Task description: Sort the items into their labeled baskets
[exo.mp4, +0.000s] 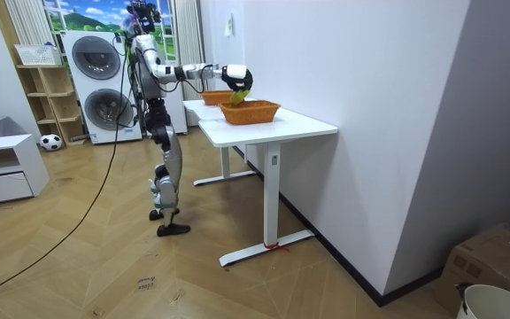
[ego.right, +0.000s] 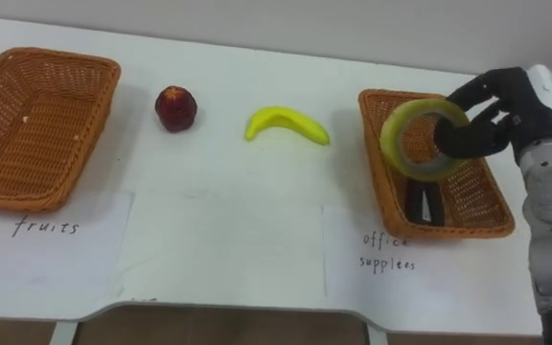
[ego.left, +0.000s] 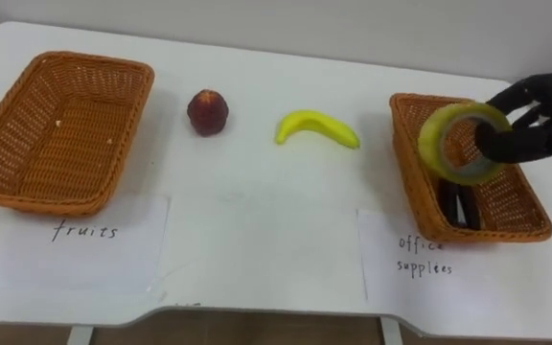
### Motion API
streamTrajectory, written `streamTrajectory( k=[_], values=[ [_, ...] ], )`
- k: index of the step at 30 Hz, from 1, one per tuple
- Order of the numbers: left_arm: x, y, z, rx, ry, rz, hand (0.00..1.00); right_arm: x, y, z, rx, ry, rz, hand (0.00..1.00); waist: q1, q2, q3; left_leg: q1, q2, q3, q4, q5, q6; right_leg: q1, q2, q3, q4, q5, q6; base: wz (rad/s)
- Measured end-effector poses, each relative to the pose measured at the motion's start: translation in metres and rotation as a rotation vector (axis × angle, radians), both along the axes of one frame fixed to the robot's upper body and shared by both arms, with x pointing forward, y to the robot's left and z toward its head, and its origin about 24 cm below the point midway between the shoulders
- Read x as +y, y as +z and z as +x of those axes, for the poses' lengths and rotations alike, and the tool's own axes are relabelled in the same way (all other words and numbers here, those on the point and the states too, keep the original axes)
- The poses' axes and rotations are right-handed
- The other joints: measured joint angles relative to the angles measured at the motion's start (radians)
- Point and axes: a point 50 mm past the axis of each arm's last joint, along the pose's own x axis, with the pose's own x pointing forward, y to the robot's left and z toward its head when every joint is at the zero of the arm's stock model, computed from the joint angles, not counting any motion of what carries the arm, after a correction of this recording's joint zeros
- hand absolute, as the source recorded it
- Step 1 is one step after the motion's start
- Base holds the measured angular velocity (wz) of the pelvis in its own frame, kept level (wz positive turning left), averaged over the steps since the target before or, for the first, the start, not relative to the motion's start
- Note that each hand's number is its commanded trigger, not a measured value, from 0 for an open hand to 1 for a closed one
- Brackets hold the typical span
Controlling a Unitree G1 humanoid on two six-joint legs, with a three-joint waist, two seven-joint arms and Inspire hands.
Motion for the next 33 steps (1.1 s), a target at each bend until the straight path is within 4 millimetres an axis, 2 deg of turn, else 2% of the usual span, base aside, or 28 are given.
streamTrajectory(
  k=[8,16,19,25,26,27,28,29,33],
  values=[
    [0.001,0.001,0.001,-0.012,0.008,-0.009,0.00,-0.005,-0.011,-0.008,0.045,-0.017,0.003,1.00,-0.002,0.011,-0.0058,0.000,-0.001,0.000,0.000,0.000,0.000,-0.001,0.000,0.000,0.000,0.000,0.000,0.00],
    [0.002,0.001,0.001,-0.014,0.009,-0.007,0.00,-0.011,-0.017,-0.015,0.066,-0.040,-0.004,1.00,-0.001,0.013,-0.0069,0.002,0.000,0.001,0.000,0.000,0.000,0.000,0.000,0.000,-0.002,0.000,0.000,0.00],
    [0.002,0.001,0.000,-0.011,0.009,-0.004,0.00,-0.017,-0.029,-0.020,0.103,-0.077,0.001,1.00,0.005,0.010,-0.0084,0.003,0.000,0.001,0.000,0.000,0.000,0.003,0.000,0.000,-0.001,0.000,0.000,0.00],
    [0.002,0.001,-0.001,-0.006,0.012,-0.001,0.00,-0.023,-0.043,-0.026,0.164,-0.109,0.010,1.00,0.024,0.002,-0.0033,0.001,-0.001,0.003,0.000,0.000,0.000,0.001,0.000,0.000,-0.001,0.000,0.000,0.00],
    [0.002,0.001,-0.002,-0.004,0.013,-0.001,0.00,-0.023,-0.044,-0.026,0.166,-0.108,0.003,0.73,0.026,-0.001,-0.0015,0.000,-0.001,0.003,0.000,0.000,0.000,0.001,0.000,0.000,-0.002,0.000,0.000,0.00],
    [0.002,0.001,-0.002,-0.004,0.013,-0.002,0.00,-0.023,-0.044,-0.026,0.168,-0.108,-0.004,0.34,0.027,-0.003,-0.0007,0.000,-0.001,0.003,0.000,0.000,0.000,0.001,0.000,0.000,-0.002,0.000,0.000,0.00],
    [0.002,0.001,-0.002,-0.001,0.014,-0.003,0.00,-0.023,-0.044,-0.026,0.171,-0.108,-0.013,0.03,0.028,-0.006,0.0006,0.000,-0.001,0.003,0.000,0.000,0.000,0.001,0.000,0.000,-0.003,0.000,0.000,0.00],
    [0.002,0.001,-0.002,0.001,0.015,-0.004,0.00,-0.023,-0.043,-0.026,0.172,-0.107,-0.019,0.00,0.029,-0.008,0.0016,-0.001,-0.001,0.003,0.000,0.000,0.000,0.001,0.000,0.000,-0.003,-0.001,0.000,0.00],
    [0.002,0.001,-0.002,0.004,0.015,-0.005,0.00,-0.023,-0.043,-0.026,0.170,-0.108,-0.024,0.00,0.028,-0.012,0.0017,-0.002,-0.001,0.003,0.000,0.000,0.000,0.001,0.000,0.001,-0.005,-0.001,0.000,0.00]
  ],
)
